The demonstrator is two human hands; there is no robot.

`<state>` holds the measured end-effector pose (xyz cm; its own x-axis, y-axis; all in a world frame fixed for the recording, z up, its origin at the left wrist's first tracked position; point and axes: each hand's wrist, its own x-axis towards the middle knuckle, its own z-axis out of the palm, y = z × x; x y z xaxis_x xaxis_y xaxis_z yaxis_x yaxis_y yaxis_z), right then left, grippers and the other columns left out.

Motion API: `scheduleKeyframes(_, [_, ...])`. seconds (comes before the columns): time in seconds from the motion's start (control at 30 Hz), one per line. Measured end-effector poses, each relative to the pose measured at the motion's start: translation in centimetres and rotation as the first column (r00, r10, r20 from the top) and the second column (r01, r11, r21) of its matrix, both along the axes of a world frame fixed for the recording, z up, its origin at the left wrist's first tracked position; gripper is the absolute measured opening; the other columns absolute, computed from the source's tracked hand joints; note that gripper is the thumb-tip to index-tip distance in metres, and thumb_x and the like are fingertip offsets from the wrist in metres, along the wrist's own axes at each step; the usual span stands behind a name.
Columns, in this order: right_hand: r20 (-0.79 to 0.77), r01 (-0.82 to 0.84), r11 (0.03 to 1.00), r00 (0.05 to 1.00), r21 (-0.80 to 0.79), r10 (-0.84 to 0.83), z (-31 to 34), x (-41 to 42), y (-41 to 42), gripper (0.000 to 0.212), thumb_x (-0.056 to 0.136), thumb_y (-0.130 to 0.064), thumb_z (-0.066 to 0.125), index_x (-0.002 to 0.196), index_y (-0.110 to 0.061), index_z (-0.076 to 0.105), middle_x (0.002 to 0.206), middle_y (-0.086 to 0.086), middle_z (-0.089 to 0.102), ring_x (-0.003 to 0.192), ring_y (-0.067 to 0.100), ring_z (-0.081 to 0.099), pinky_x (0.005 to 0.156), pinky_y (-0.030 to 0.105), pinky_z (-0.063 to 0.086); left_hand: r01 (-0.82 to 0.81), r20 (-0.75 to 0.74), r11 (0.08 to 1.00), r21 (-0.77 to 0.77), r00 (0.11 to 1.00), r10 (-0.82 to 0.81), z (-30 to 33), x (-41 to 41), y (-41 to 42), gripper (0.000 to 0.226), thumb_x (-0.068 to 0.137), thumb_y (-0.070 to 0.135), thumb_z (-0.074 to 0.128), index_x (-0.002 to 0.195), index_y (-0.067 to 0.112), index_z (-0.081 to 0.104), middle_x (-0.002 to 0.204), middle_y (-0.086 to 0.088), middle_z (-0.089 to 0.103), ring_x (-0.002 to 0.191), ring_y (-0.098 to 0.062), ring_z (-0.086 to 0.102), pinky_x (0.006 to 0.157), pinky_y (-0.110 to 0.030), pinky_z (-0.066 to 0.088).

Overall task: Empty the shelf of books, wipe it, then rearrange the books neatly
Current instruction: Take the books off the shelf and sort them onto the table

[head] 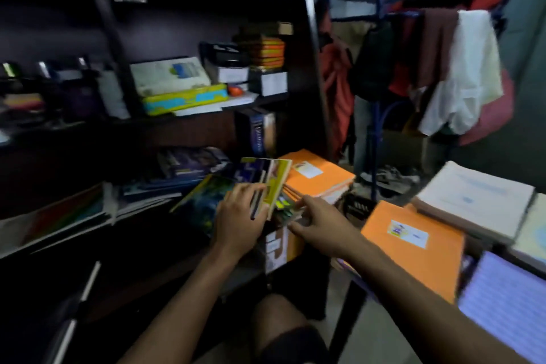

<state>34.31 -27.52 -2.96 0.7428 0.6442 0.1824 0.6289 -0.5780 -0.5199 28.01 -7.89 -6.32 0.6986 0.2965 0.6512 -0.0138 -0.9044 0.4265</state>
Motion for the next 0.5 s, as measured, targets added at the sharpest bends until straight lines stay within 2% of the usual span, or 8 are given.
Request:
scheduleKeyframes(0.07, [-0.012, -0.023, 0.999, 1.000, 0.046, 0.024, -0.7, -1.3, 2.7, 0.040, 0.090, -0.039, 0.068, 0.121, -0.017, 0.056, 0.111, 0.004, 0.060, 0.098, 0.021, 0.059, 0.081, 0.035, 0.046, -0.127, -0.051, 0.990, -0.063, 0.991, 0.124, -1.2, -0.7, 3.0, 0.064, 0.082, 0.062, 0.048, 0.134, 0.026, 0.058, 0.131, -0.002, 0.060, 0.122, -0.029, 0.056, 0.098, -0.048, 0.045])
scheduleKeyframes(0.13, [-0.019, -0.002, 0.999, 1.000, 0.055, 0.004, -1.6, -2.1, 5.6, 0.035, 0.089, -0.042, 0.068, 0.113, -0.021, 0.054, 0.102, 0.001, 0.061, 0.091, 0.020, 0.059, 0.079, 0.037, 0.048, -0.223, -0.196, 0.965, -0.140, 0.961, 0.194, -2.9, -1.3, 5.9, 0.086, 0.076, 0.077, 0.047, 0.148, 0.030, 0.044, 0.151, -0.003, 0.046, 0.139, -0.031, 0.042, 0.110, -0.056, 0.034])
scheduleKeyframes(0.17, [-0.034, 0.030, 0.998, 0.999, 0.053, -0.028, -2.1, -2.3, 6.9, 0.035, 0.089, -0.044, 0.068, 0.111, -0.023, 0.053, 0.098, 0.000, 0.061, 0.088, 0.019, 0.059, 0.076, 0.036, 0.048, -0.232, -0.292, 0.957, -0.172, 0.940, 0.175, -3.7, -1.6, 6.9, 0.094, 0.076, 0.081, 0.050, 0.154, 0.033, 0.033, 0.161, -0.002, 0.033, 0.148, -0.030, 0.030, 0.116, -0.061, 0.024])
scheduleKeyframes(0.23, [-0.111, 0.093, 0.992, 0.990, 0.086, -0.083, -2.6, -2.9, 8.7, 0.033, 0.089, -0.044, 0.068, 0.111, -0.026, 0.051, 0.092, -0.004, 0.061, 0.082, 0.016, 0.061, 0.068, 0.032, 0.044, -0.223, -0.439, 0.950, -0.217, 0.892, 0.109, -5.0, -1.8, 8.3, 0.100, 0.080, 0.077, 0.059, 0.160, 0.035, 0.017, 0.169, 0.000, 0.011, 0.155, -0.026, 0.011, 0.119, -0.062, 0.007])
scheduleKeyframes(0.3, [-0.176, 0.118, 0.985, 0.980, 0.123, -0.095, -2.9, -3.5, 10.7, 0.033, 0.090, -0.044, 0.069, 0.112, -0.027, 0.051, 0.091, -0.005, 0.064, 0.080, 0.014, 0.064, 0.066, 0.029, 0.044, -0.185, -0.422, 0.942, -0.280, 0.905, 0.052, -5.6, -2.0, 9.3, 0.094, 0.084, 0.065, 0.067, 0.159, 0.031, 0.020, 0.169, -0.002, 0.011, 0.155, -0.025, 0.012, 0.121, -0.054, 0.008])
scheduleKeyframes(0.4, [-0.172, 0.068, 0.982, 0.984, 0.174, -0.038, -4.3, -4.6, 13.3, 0.030, 0.090, -0.039, 0.070, 0.111, -0.026, 0.055, 0.090, -0.005, 0.067, 0.083, 0.009, 0.064, 0.068, 0.025, 0.045, -0.114, -0.276, 0.895, -0.432, 0.961, -0.011, -5.3, -2.5, 9.3, 0.082, 0.085, 0.044, 0.077, 0.153, 0.024, 0.036, 0.162, -0.007, 0.029, 0.151, -0.025, 0.025, 0.120, -0.035, 0.022])
scheduleKeyframes(0.47, [-0.196, 0.010, 0.976, 0.980, 0.217, 0.034, -5.5, -5.7, 14.8, 0.020, 0.090, -0.030, 0.070, 0.105, -0.024, 0.058, 0.084, -0.005, 0.068, 0.076, 0.003, 0.064, 0.067, 0.022, 0.045, -0.145, -0.192, 0.838, -0.525, 0.980, 0.049, -4.6, -3.1, 8.9, 0.067, 0.087, 0.029, 0.076, 0.146, 0.019, 0.046, 0.152, -0.009, 0.043, 0.141, -0.027, 0.040, 0.113, -0.031, 0.032])
scheduleKeyframes(0.5, [-0.209, -0.019, 0.971, 0.975, 0.238, 0.070, -5.9, -6.3, 15.5, 0.017, 0.090, -0.026, 0.069, 0.104, -0.023, 0.059, 0.085, -0.004, 0.069, 0.077, 0.005, 0.065, 0.069, 0.025, 0.047, -0.180, -0.173, 0.801, -0.571, 0.980, 0.097, -4.3, -3.7, 8.7, 0.060, 0.088, 0.023, 0.074, 0.143, 0.017, 0.049, 0.147, -0.010, 0.047, 0.136, -0.028, 0.045, 0.109, -0.030, 0.035])
